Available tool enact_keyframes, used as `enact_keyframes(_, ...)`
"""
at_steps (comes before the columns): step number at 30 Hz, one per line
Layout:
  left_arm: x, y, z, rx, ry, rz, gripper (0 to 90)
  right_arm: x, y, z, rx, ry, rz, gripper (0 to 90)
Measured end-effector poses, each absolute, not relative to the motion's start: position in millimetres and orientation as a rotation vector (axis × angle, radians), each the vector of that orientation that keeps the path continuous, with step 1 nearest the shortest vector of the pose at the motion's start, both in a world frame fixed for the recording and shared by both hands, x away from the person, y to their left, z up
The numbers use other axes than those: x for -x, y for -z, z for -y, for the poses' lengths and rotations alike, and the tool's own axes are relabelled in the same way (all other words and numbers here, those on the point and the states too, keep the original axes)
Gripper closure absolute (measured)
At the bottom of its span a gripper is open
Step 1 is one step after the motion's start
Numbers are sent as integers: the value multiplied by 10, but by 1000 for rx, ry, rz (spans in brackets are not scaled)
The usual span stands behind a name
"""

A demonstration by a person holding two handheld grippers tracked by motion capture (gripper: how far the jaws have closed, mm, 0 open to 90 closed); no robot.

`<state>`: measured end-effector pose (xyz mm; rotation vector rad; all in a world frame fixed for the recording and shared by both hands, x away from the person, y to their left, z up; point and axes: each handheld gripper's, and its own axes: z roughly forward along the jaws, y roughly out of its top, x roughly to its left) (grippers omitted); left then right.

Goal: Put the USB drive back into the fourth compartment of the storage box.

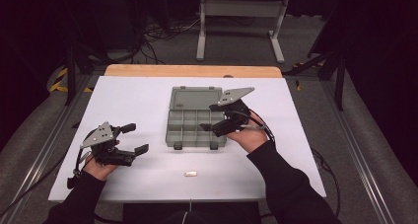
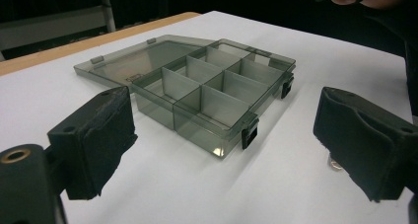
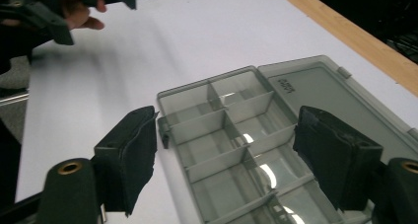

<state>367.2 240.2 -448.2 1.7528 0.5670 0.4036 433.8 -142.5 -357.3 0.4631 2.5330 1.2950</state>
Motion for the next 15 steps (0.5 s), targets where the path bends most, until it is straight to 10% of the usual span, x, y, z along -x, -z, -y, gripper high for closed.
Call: enact_keyframes(15, -3672, 4485, -2397, -1756, -397, -567, 94, -4010, 3605, 1267, -265, -1227, -2638, 243)
